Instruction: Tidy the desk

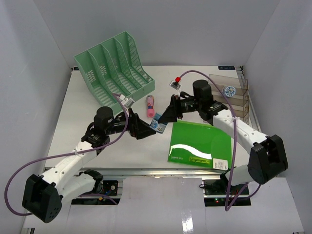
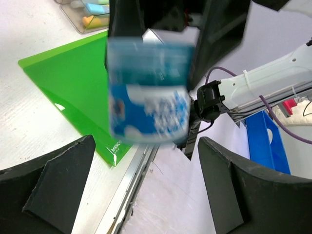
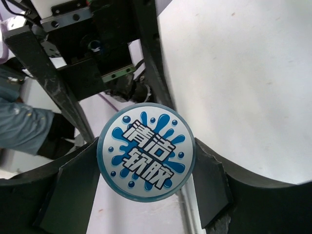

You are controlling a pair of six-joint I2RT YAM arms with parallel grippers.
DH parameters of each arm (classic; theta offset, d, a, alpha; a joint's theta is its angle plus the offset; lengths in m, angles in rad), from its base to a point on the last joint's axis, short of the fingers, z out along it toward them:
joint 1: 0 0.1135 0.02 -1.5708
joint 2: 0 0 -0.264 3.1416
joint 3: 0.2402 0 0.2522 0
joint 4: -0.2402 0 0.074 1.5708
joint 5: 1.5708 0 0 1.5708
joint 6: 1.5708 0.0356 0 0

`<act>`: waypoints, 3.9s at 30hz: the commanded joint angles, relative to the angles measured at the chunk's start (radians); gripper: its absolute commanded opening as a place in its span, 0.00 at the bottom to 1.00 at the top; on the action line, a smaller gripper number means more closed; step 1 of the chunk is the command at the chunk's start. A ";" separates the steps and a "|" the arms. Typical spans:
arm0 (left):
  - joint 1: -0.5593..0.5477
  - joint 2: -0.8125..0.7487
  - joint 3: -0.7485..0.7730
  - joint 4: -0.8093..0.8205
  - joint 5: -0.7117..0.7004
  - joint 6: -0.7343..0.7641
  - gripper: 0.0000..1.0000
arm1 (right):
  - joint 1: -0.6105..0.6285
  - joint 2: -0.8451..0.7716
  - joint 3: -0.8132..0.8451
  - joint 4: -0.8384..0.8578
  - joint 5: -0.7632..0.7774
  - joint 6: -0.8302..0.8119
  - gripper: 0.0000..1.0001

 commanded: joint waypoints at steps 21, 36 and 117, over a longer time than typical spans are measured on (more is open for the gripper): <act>0.001 -0.287 -0.060 -0.350 -0.239 0.212 0.98 | -0.402 0.339 0.406 -0.032 1.061 -0.876 0.08; -0.001 -0.277 -0.061 -0.351 -0.229 0.210 0.98 | -0.481 0.503 0.444 0.075 1.151 -0.893 0.08; 0.000 -0.481 -0.063 -0.444 -0.426 0.187 0.98 | 0.139 0.811 0.641 -0.187 0.946 -0.103 0.87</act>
